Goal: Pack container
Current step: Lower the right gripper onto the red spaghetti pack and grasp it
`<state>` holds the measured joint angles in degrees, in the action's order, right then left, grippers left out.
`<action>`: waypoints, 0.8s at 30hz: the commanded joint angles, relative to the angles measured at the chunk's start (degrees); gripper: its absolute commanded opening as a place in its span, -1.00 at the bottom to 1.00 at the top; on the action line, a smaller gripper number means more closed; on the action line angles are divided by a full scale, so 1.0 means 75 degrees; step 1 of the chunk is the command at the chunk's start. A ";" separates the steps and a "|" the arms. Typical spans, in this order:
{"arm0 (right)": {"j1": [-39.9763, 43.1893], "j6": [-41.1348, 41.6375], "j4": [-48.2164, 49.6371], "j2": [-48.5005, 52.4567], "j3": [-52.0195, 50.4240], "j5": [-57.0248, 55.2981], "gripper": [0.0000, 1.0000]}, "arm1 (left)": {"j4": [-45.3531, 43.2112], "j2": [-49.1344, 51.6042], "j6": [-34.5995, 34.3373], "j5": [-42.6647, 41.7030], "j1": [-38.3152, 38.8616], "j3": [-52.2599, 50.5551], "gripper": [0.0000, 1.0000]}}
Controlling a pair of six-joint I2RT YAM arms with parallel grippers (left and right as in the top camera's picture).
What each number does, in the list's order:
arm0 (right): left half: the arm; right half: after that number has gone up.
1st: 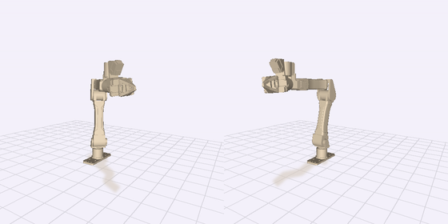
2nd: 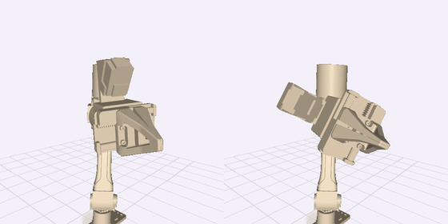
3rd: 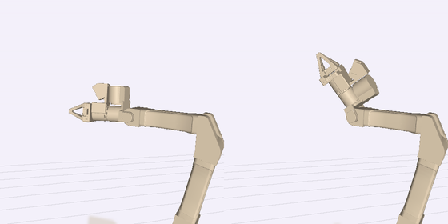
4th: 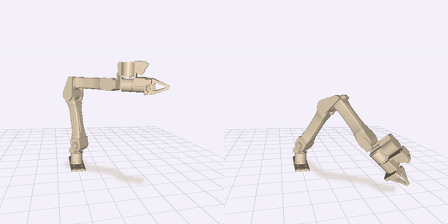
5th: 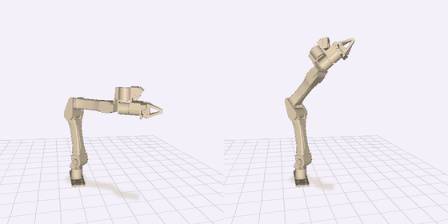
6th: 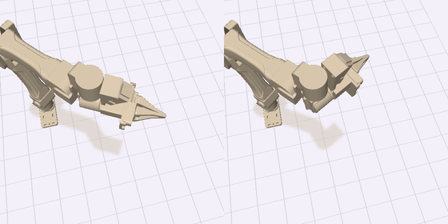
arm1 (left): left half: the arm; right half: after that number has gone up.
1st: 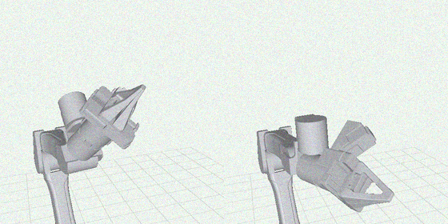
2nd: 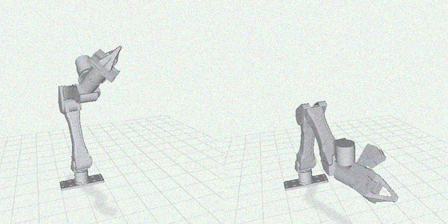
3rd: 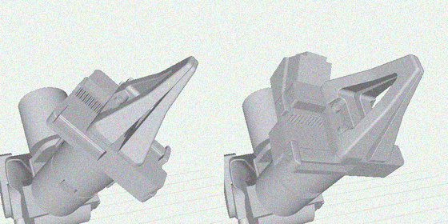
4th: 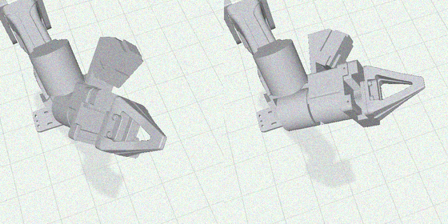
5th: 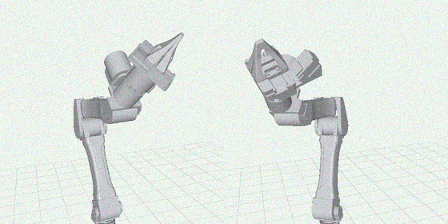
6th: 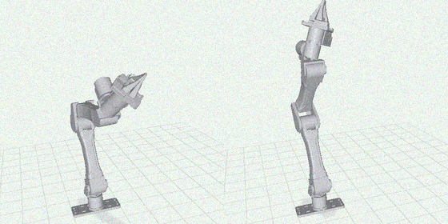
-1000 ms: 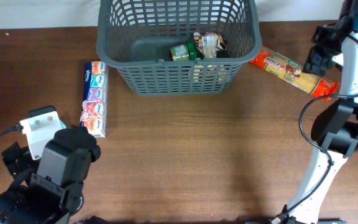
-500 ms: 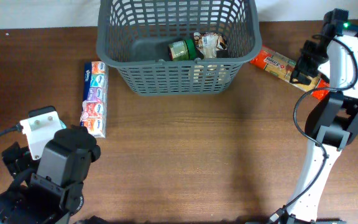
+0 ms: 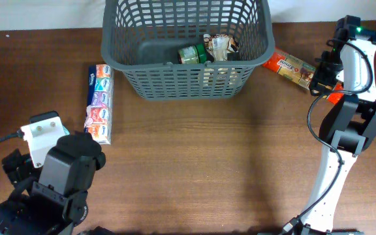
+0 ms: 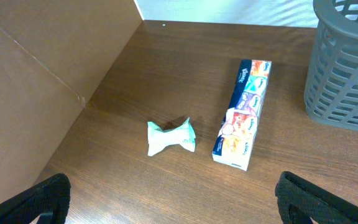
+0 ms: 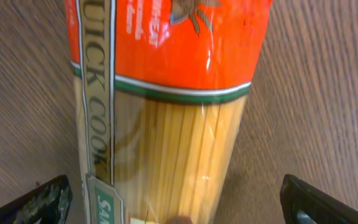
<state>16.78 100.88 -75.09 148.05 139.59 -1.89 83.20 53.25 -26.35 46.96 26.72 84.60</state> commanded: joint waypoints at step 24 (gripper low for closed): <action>-0.0251 -0.0312 0.0055 0.0793 0.0015 -0.0385 0.98 | 0.0003 0.0012 0.0044 0.0041 0.0017 0.0055 0.99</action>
<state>15.59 99.04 -73.84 151.15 139.59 -4.14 83.20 53.25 -26.33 46.96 26.72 84.60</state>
